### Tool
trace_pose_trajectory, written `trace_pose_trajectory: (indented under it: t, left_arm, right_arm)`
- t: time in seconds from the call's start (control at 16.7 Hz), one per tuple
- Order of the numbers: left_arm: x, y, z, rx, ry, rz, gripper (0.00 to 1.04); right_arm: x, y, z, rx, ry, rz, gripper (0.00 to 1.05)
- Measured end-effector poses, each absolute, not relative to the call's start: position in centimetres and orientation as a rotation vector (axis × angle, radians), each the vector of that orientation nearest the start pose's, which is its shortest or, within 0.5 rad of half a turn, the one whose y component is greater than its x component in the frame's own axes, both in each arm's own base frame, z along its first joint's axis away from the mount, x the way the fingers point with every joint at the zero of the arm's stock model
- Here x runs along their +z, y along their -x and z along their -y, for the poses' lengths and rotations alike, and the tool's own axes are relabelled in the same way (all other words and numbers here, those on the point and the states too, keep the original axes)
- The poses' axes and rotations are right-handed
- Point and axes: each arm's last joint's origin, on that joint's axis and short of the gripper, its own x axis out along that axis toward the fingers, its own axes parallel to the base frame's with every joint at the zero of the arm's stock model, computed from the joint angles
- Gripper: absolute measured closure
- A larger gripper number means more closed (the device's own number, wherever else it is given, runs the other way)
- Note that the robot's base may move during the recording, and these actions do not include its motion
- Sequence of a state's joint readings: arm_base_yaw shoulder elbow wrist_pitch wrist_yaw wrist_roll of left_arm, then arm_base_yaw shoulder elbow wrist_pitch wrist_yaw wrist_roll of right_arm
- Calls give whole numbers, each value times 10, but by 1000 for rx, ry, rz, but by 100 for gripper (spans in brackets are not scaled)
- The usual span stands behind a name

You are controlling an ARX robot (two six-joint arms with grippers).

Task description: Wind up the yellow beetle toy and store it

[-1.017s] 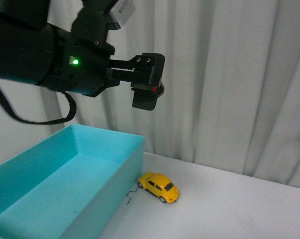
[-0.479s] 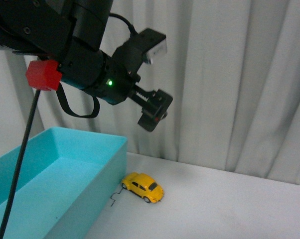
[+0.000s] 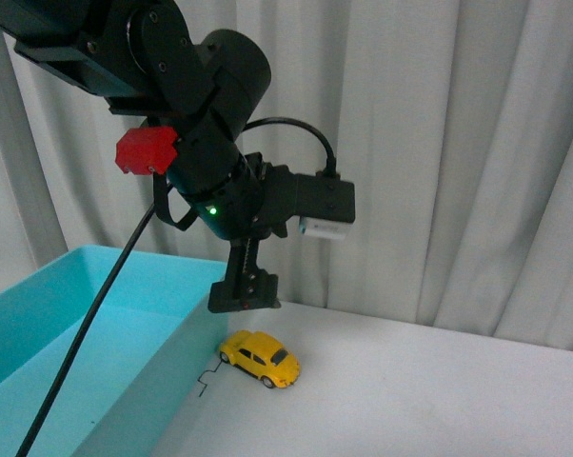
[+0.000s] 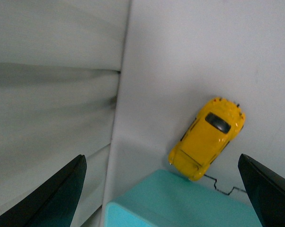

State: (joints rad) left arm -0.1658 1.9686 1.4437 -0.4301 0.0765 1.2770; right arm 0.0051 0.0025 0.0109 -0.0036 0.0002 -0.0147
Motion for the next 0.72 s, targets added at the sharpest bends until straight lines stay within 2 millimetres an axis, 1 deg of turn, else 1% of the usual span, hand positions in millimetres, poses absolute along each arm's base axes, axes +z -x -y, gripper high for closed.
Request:
trace_pose_trajectory:
  t: [0.18,0.3,0.42,0.48,0.72]
  left_arm:
    - [175,-424,70,-903,-1436,-741,7]
    - [160,-431,73,-971,-1516,-754,7]
    - [147,-436,78,-1016,-1551,-762,7]
    - [142,-438,80,-1009,-1563,-781,7]
    - [118,-445,78,-1007,-1524,-859,7]
  right_arm:
    - [167,-97,0,5,15,4,7]
    - [167,-97,0,5,15,4,7]
    - [167,-97,0,5,15,4,7]
    - [167,-97,0,5,15,4,7]
    - [167,-97,0,5,15,4,7]
